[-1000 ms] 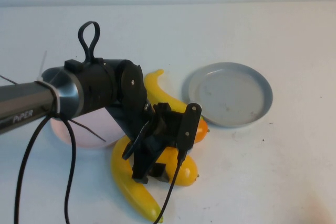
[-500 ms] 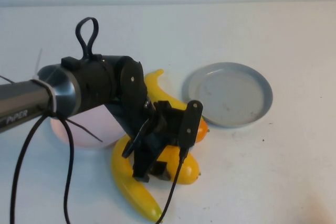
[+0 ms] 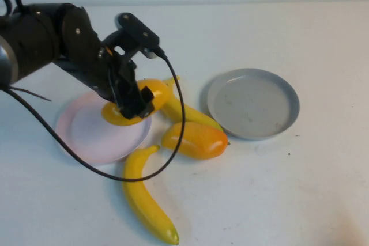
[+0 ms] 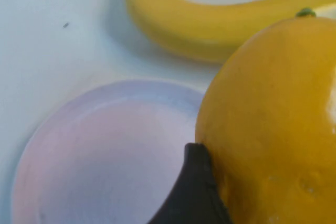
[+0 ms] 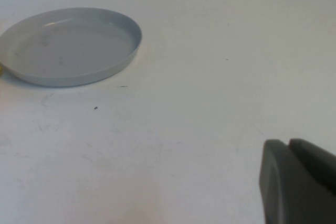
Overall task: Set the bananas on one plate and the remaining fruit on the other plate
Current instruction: Put one type of fruit in the left plate
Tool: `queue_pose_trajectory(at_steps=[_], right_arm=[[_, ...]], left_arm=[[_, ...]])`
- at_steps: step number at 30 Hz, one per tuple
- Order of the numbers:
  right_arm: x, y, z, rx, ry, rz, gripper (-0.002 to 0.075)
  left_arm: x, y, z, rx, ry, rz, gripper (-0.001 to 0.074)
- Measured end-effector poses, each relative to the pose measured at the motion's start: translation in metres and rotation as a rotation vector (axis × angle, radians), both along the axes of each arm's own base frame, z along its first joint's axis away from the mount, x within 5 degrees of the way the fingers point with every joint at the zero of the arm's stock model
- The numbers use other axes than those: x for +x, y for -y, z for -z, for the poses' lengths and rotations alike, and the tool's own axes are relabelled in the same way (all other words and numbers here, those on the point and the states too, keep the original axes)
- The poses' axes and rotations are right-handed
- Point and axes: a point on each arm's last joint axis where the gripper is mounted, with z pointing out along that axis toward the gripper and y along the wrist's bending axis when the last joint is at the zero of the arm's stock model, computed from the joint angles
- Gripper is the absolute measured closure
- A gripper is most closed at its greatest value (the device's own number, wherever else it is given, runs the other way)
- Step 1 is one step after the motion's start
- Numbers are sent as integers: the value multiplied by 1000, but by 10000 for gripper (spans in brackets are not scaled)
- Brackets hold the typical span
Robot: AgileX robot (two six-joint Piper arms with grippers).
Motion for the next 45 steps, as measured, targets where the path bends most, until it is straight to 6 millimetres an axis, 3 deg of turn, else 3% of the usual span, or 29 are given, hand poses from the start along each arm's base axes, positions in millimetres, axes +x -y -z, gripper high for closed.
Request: queue_pose_trajectory(at_steps=[9, 17, 20, 26, 30, 33, 37, 41, 45], right_arm=[[0, 0, 0, 0, 0, 0, 741], [0, 0, 0, 0, 0, 0, 741], [0, 0, 0, 0, 0, 0, 741], [0, 0, 0, 0, 0, 0, 741], [0, 0, 0, 0, 0, 0, 741], [0, 0, 0, 0, 0, 0, 741], [0, 0, 0, 0, 0, 0, 741], [0, 0, 0, 0, 0, 0, 741], [0, 0, 0, 0, 0, 0, 741]], left_arm=[[31, -54, 32, 13, -105, -313, 226], [39, -63, 54, 64, -153, -399, 226], [40, -64, 52, 86, -145, -401, 222], [44, -70, 46, 111, -132, -511, 72], [48, -71, 29, 97, -109, -545, 66], [47, -64, 5, 40, -74, -440, 66], [33, -36, -13, 6, -44, -82, 66], [17, 1, -9, 42, -10, 304, 66], [4, 33, 0, 83, 15, 542, 66]])
